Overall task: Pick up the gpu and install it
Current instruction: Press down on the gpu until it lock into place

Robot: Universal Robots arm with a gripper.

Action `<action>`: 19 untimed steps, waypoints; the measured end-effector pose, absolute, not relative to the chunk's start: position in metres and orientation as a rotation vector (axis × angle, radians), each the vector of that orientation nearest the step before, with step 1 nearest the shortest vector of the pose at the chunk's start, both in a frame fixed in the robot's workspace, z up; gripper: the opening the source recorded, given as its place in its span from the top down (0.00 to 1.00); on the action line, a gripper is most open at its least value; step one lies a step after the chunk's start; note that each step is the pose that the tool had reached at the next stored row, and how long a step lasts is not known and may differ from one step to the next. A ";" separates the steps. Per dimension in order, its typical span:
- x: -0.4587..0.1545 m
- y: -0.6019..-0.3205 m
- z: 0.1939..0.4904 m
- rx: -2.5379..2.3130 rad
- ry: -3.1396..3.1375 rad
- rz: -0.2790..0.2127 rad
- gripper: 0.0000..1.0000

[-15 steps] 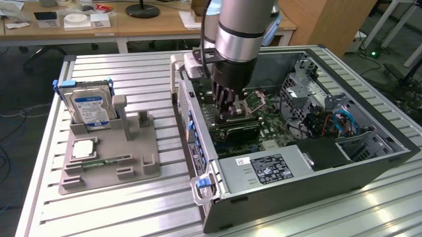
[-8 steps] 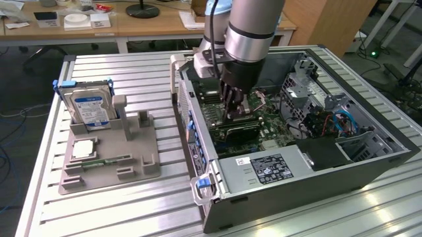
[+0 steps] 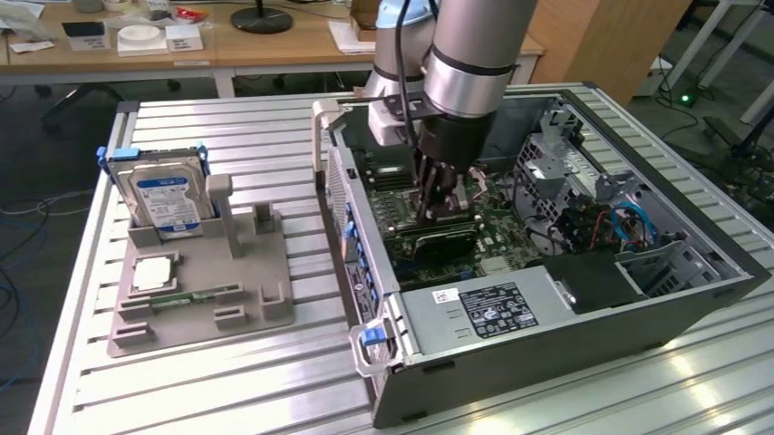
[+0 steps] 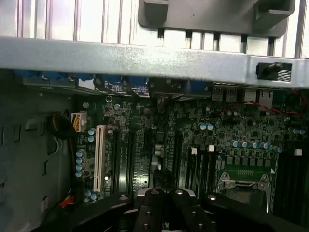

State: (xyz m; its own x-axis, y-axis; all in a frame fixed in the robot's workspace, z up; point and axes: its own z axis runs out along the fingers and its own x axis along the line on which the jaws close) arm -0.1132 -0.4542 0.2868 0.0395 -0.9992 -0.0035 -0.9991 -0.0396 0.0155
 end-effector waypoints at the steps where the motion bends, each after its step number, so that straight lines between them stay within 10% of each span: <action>1: -0.113 -0.454 0.285 2.259 -2.171 -0.021 0.89; 19: -0.111 -0.455 0.259 2.258 -2.170 -0.022 0.89</action>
State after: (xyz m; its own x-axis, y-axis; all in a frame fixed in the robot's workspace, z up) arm -0.1110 -0.4546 0.2591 0.0400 -0.9992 -0.0033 -0.9991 -0.0400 0.0167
